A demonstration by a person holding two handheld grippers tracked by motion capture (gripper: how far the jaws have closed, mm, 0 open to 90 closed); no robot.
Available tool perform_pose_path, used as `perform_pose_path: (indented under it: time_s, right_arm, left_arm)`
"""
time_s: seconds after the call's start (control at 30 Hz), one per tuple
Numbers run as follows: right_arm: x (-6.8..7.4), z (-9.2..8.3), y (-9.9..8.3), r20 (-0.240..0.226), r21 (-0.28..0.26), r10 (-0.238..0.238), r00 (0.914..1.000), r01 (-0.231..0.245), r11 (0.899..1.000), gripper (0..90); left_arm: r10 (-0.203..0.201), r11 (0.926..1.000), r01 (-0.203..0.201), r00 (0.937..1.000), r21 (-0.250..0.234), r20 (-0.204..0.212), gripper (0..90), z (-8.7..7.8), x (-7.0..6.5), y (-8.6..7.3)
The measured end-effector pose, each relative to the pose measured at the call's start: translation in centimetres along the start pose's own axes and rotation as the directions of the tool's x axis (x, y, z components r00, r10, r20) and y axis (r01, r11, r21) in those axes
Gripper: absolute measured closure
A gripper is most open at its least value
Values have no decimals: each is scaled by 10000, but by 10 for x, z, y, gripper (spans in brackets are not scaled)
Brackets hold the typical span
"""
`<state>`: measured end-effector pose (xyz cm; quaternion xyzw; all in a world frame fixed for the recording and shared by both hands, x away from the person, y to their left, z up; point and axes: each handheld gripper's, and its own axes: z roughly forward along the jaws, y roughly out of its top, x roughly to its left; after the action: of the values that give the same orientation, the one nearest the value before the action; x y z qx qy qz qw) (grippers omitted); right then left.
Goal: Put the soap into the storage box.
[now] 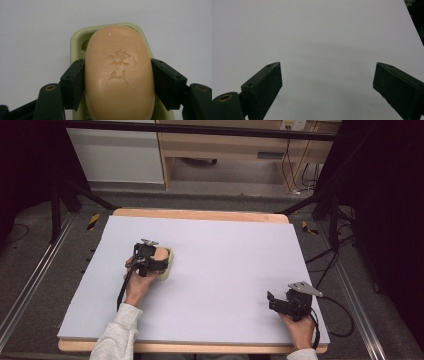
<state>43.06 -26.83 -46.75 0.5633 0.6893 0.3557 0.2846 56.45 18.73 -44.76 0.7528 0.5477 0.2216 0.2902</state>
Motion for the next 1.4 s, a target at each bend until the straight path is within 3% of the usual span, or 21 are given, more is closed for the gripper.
perform_pose_path:
  time_s: [0.43,0.57,1.1,1.4]
  right_arm:
    - [0,0,0,-11,31,-19,10000,19,10000,89]
    - [1,0,0,-17,10,27,10000,-27,10000,89]
    - [-1,-2,0,76,-70,102,9999,-101,9999,86]
    - [-2,-2,0,132,-113,150,9998,-148,9998,85]
  left_arm:
    - [-16,10000,16,10000,39,67,305,-1,0,0]
    - [-46,9993,55,9997,-361,254,302,-9,-1,2]
    - [229,9931,-164,9983,-1158,544,281,-41,-9,3]
    - [338,9832,-198,9966,-1812,745,281,-61,-13,-11]
